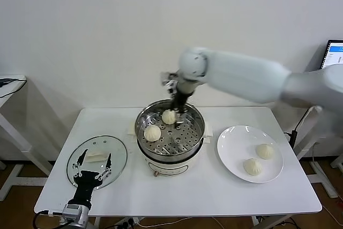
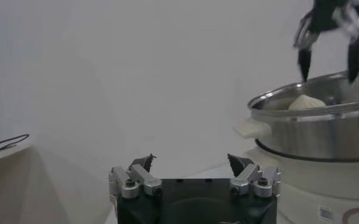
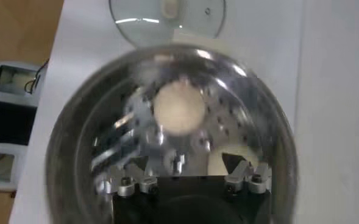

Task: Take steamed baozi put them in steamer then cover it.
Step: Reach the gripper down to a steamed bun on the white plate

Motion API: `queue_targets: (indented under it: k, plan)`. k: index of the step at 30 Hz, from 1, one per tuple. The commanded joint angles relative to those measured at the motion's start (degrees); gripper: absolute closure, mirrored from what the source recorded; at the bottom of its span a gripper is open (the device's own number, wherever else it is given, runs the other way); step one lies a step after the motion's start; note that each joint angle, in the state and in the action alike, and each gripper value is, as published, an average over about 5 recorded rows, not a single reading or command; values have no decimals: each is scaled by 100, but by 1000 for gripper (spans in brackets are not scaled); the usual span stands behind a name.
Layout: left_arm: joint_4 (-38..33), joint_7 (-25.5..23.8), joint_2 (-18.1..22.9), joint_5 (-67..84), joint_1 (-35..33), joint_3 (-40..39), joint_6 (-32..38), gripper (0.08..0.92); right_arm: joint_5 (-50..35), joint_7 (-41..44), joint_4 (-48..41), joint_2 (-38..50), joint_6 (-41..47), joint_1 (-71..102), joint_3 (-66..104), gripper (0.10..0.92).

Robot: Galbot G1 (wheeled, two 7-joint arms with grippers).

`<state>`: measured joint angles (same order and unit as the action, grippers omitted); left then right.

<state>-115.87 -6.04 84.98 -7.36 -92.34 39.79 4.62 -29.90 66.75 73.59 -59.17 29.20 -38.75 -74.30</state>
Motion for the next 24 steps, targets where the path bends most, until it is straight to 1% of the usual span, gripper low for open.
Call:
queue_targets:
  k: [1, 6, 11, 17, 24]
  plan:
    - [-59, 16, 11, -27, -43, 15, -13, 177, 1029, 815, 1254, 2809, -847, -158, 11, 203]
    - [-91, 25, 50, -47, -52, -29, -12, 177, 2073, 1034, 1289, 3498, -1363, 841, 431, 203]
    - [-51, 19, 89, -78, -46, -60, 6, 177, 2911, 1056, 1156, 3742, -1603, 2279, 1558, 203]
    - [-45, 19, 90, -83, -36, -70, 7, 177, 3482, 708, 862, 3554, -1766, 3846, 2657, 203]
    - [-3, 18, 94, -85, -26, -54, 14, 177, 3799, 293, 399, 3032, -1844, 4427, 3217, 203]
